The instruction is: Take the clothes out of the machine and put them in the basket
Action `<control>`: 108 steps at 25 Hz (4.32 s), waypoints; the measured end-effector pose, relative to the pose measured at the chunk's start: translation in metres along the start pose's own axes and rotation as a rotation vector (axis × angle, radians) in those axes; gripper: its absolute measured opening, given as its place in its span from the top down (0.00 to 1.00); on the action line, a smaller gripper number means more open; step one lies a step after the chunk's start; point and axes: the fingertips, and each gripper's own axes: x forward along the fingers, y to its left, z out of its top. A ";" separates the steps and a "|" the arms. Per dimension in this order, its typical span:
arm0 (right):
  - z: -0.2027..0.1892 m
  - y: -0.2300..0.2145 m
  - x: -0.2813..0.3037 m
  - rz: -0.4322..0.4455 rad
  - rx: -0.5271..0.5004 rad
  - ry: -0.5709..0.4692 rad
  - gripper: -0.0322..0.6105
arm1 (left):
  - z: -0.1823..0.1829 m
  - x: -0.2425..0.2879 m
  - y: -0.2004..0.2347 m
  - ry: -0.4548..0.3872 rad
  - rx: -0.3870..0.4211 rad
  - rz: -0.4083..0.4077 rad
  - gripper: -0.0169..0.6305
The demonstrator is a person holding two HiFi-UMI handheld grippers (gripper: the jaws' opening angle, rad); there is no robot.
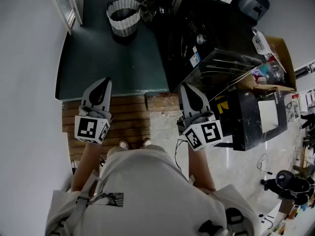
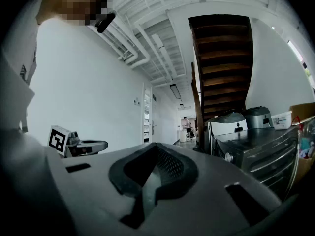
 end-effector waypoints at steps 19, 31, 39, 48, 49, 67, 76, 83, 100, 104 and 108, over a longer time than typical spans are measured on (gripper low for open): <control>-0.014 0.014 0.004 0.092 0.053 0.018 0.93 | -0.003 0.000 0.023 -0.026 -0.052 0.042 0.17; -0.029 0.025 0.049 0.018 0.055 0.071 0.93 | -0.037 0.009 0.078 0.037 -0.099 -0.025 0.09; -0.071 -0.034 0.105 -0.072 0.120 0.121 0.93 | -0.086 0.102 0.088 0.110 -0.108 -0.149 0.09; -0.050 -0.168 0.265 -0.111 0.206 0.115 0.93 | -0.083 0.337 0.124 0.167 -0.086 -0.295 0.09; -0.038 -0.180 0.278 -0.109 0.204 0.110 0.93 | -0.070 0.364 0.121 0.155 -0.073 -0.318 0.09; 0.015 -0.326 0.402 -0.522 0.250 0.067 0.93 | -0.055 0.621 0.125 0.120 -0.082 -0.797 0.10; 0.021 -0.337 0.447 -0.973 0.349 0.073 0.93 | -0.083 0.703 0.119 0.198 -0.145 -1.268 0.10; -0.034 -0.344 0.417 -1.143 0.343 0.017 0.93 | -0.136 0.695 0.057 0.208 -0.141 -1.421 0.10; -0.232 -0.374 0.392 -1.166 0.202 0.023 0.93 | -0.343 0.643 -0.035 0.115 -0.079 -1.594 0.10; -0.280 -0.386 0.396 -1.144 0.128 0.026 0.93 | -0.390 0.642 -0.057 0.047 -0.104 -1.631 0.10; -0.330 -0.396 0.395 -1.135 0.106 -0.002 0.93 | -0.443 0.632 -0.073 0.081 -0.133 -1.692 0.10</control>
